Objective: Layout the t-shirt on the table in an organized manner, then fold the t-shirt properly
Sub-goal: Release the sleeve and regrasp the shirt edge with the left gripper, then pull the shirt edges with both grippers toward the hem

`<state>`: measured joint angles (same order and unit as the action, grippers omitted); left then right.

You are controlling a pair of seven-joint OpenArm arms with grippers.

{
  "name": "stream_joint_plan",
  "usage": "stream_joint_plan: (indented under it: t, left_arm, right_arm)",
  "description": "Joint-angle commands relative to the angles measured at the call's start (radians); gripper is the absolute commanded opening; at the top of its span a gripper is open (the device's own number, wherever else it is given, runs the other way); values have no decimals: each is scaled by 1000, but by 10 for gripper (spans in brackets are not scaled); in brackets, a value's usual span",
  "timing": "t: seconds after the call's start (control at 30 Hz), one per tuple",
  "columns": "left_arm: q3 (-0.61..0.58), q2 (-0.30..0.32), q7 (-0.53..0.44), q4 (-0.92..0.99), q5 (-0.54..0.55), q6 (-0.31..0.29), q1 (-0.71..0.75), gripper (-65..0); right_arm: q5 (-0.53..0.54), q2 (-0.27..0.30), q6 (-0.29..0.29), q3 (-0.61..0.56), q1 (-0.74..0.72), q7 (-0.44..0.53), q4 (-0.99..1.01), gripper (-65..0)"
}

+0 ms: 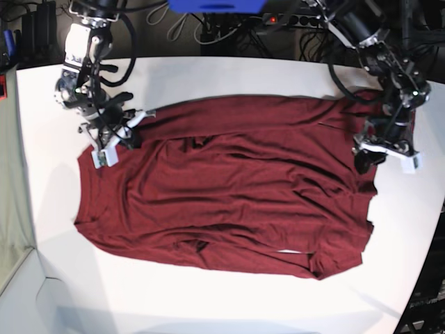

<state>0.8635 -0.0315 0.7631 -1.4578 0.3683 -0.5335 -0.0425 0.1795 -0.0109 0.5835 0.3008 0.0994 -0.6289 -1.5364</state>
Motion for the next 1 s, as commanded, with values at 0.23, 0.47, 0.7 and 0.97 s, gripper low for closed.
stream_joint_plan:
  t: [0.23,0.47,0.7,0.97]
  left_arm:
    - [7,81,-104,162,-36,-10,-10,-358]
    - [10,161,-107,190,-28,-10,28,-358]
    - [10,158,-106,153,-27,-10,74,-358]
    - [10,155,-106,141,-27,-10,92,-358]
  right_arm:
    - [16,41,10,7,-17,25,41,-650]
    - [15,82,10,10,-7,105,130,-650]
    - [19,84,10,50,44,103,115,-650]
    - [19,84,10,50,138,105,18,-650]
